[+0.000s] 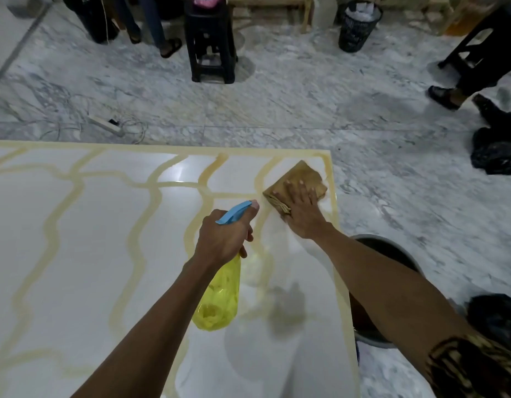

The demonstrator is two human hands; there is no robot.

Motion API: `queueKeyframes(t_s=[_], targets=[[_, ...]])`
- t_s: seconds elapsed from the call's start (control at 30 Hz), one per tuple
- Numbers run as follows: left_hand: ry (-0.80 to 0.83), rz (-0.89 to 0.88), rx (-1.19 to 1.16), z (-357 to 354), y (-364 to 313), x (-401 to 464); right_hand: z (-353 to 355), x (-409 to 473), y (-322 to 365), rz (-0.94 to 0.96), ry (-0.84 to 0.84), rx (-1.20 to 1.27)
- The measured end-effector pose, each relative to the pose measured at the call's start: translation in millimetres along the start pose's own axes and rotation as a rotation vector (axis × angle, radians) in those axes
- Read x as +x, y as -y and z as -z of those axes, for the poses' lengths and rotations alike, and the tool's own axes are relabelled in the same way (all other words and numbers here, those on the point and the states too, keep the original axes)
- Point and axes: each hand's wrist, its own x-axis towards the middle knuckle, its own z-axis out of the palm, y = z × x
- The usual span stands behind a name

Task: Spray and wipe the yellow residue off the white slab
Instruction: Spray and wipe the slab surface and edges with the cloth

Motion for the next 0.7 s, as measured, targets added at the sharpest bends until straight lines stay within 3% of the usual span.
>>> queueKeyframes(t_s=[0.7], targets=[[0.082, -0.057, 0.014, 11.4, 92.2, -169.2, -76.8, -253.3, 96.8, 0.007, 0.098, -0.011]])
